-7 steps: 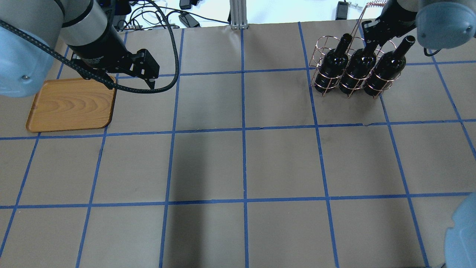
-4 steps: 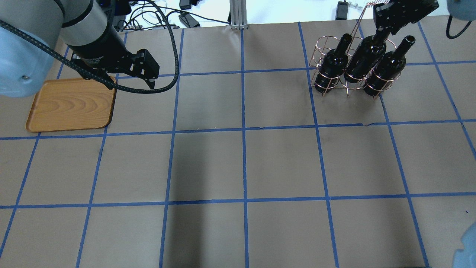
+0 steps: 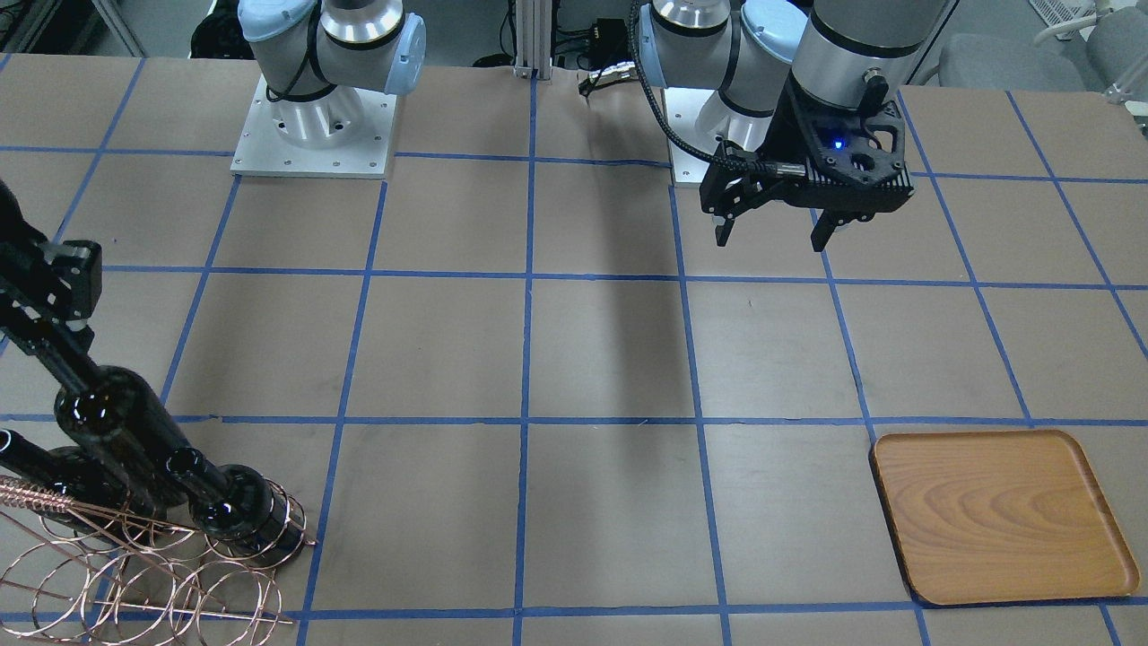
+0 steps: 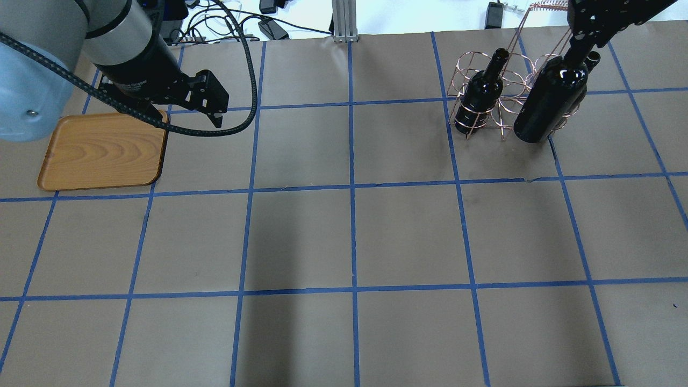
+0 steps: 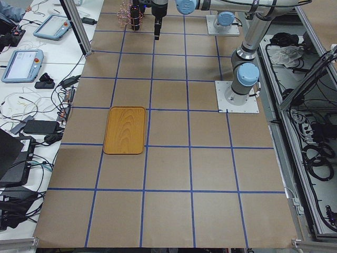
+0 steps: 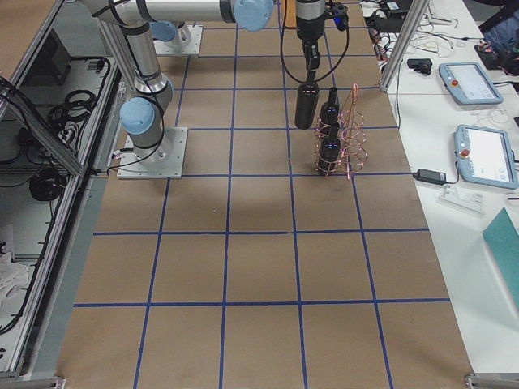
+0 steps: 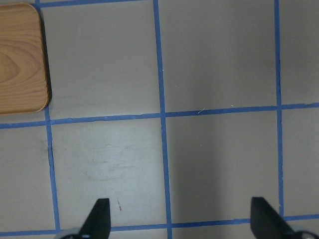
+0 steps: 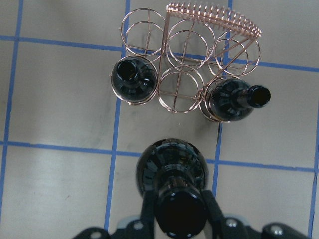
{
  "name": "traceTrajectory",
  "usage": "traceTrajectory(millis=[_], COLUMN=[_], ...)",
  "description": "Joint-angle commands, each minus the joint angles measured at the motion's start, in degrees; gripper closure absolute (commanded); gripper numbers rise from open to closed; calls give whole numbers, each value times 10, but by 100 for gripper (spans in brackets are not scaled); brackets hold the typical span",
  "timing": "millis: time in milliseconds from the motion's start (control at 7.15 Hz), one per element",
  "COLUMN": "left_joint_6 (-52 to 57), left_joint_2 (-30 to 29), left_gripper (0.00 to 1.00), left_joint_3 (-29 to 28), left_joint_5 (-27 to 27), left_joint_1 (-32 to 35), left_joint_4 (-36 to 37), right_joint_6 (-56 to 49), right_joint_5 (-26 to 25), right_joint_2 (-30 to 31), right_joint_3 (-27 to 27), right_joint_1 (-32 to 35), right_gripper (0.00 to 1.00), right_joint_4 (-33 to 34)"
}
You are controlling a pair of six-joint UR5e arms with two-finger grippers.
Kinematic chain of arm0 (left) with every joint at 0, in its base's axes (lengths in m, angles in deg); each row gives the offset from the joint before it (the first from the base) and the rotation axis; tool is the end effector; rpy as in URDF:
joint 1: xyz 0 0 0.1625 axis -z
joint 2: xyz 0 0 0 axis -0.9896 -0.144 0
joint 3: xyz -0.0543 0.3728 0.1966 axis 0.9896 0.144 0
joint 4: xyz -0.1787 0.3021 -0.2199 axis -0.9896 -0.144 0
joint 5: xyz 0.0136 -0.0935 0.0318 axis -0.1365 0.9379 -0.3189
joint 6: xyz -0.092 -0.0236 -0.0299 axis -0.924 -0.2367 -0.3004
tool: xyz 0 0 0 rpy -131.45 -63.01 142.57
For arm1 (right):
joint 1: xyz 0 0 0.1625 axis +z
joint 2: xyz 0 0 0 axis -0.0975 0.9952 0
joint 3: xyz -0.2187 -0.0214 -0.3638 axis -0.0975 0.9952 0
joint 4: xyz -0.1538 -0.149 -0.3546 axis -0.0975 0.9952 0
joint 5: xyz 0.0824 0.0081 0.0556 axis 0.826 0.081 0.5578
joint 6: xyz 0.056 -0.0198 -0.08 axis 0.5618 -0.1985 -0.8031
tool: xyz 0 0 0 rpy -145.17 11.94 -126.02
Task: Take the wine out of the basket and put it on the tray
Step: 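Lift the bottle out of the rack with the right gripper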
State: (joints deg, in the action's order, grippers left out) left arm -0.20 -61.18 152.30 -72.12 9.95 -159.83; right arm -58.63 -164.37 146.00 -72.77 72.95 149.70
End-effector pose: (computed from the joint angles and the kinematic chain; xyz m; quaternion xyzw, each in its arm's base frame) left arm -0.1466 -0.4872 0.5017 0.0244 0.9986 -0.0462 0.0050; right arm 0.0284 -0.5397 0.5624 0.0552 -0.9953 0.0784 0.0113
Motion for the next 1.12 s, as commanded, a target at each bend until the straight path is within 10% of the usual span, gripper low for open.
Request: traceTrajectory(millis=[0, 979], left_joint_6=[0, 0], left_joint_2=[1, 1], left_gripper=[0, 0], left_joint_3=[1, 0], left_joint_5=[0, 0], left_joint_1=[0, -1], left_joint_4=[0, 1], right_joint_6=[8, 335], right_joint_5=[3, 2], right_joint_2=[27, -58], right_joint_3=[0, 0], right_joint_1=[15, 263], right_gripper=[100, 100], right_joint_4=[-37, 42])
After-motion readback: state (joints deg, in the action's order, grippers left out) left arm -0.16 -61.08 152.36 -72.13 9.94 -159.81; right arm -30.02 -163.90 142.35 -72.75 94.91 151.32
